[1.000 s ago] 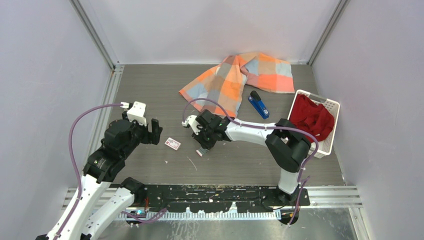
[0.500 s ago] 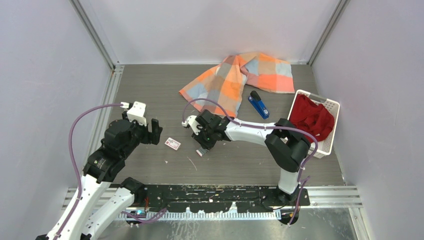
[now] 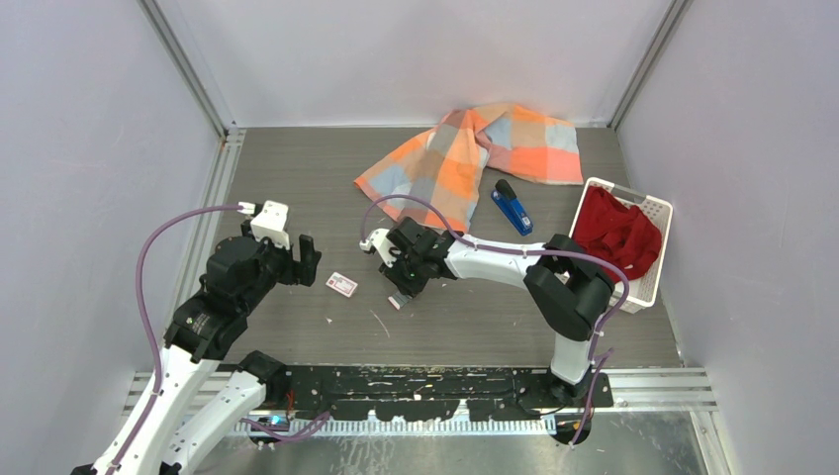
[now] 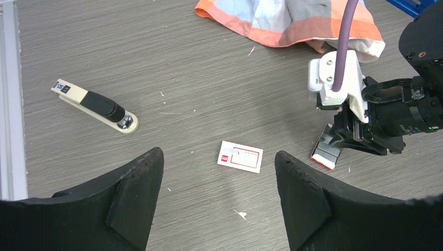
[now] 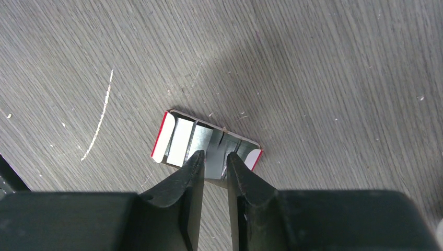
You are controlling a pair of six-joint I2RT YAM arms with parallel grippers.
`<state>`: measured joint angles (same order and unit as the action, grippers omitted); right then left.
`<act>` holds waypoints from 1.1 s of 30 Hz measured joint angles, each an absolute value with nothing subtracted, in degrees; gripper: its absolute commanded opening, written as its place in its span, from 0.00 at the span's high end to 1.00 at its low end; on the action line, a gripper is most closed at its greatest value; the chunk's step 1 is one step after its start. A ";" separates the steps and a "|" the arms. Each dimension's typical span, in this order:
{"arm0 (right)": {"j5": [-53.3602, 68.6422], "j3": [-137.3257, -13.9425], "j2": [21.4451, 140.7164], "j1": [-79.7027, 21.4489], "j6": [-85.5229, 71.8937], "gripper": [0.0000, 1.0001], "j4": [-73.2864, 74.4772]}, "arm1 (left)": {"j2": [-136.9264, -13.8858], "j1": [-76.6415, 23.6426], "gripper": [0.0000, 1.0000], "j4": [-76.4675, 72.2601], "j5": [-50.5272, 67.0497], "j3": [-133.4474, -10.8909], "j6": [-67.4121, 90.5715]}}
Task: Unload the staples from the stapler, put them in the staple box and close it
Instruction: Place the staple in the staple box.
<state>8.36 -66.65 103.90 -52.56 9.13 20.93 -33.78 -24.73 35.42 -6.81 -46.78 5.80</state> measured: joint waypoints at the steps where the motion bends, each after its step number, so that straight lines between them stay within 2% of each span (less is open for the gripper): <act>1: 8.38 -66.65 103.90 -52.56 9.13 0.71 20.97 | -33.76 -24.73 0.22 35.42 -6.81 -46.78 5.80; 20: 8.64 -67.07 103.88 -52.56 9.08 0.73 20.99 | -33.78 -24.73 0.22 35.42 -6.79 -46.78 5.80; 33: 10.22 -65.60 103.44 -51.05 6.09 0.81 12.82 | -33.50 -24.73 0.22 35.40 -6.35 -46.76 5.82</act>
<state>10.22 -65.60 103.44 -51.05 6.09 12.82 -33.50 -24.73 35.40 -6.35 -46.76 5.82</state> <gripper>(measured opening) 0.213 0.777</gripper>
